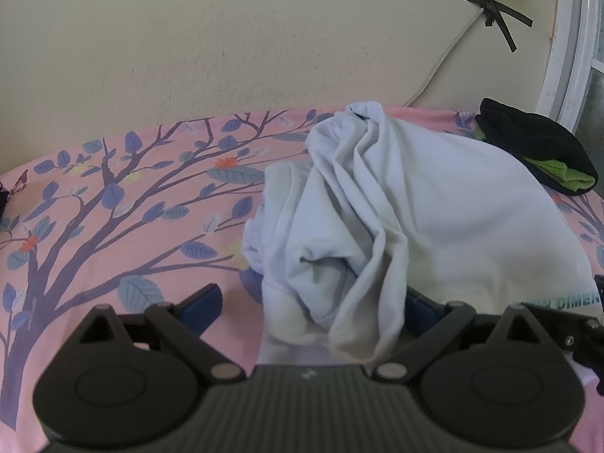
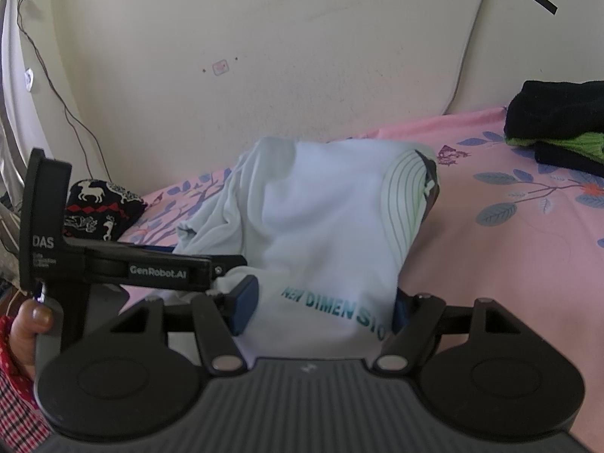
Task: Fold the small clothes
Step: 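Grip the white shirt bundle with both grippers and keep it pressed together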
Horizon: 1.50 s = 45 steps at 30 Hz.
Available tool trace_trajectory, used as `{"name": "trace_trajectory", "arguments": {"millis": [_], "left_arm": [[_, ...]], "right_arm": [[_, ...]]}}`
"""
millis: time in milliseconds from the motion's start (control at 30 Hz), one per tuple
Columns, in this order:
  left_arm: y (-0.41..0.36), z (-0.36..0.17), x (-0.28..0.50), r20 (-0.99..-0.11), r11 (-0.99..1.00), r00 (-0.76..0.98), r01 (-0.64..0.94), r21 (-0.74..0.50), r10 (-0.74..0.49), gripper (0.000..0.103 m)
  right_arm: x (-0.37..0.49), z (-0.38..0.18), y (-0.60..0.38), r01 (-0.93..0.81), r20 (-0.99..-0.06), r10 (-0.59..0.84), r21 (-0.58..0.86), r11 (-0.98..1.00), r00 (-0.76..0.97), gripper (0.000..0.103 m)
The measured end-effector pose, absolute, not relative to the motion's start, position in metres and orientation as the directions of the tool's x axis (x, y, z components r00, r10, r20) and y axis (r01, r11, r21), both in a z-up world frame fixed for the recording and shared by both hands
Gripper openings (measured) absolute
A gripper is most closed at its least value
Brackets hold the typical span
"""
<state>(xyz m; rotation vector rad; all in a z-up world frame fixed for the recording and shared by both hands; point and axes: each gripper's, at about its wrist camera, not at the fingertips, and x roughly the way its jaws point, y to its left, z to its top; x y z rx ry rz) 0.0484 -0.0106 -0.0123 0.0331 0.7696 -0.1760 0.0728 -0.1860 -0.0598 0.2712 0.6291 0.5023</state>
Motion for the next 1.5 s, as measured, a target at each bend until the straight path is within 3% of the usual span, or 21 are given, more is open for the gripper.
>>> {"name": "trace_trajectory", "arguments": {"millis": [1500], "left_arm": [[-0.0100,-0.0129,0.0489,-0.696,0.985,0.703,0.168,-0.037,-0.147,0.099]], "right_arm": [[0.0711,-0.0614,-0.1825,-0.368,-0.490,0.524,0.383,0.847,0.696,0.070]]}}
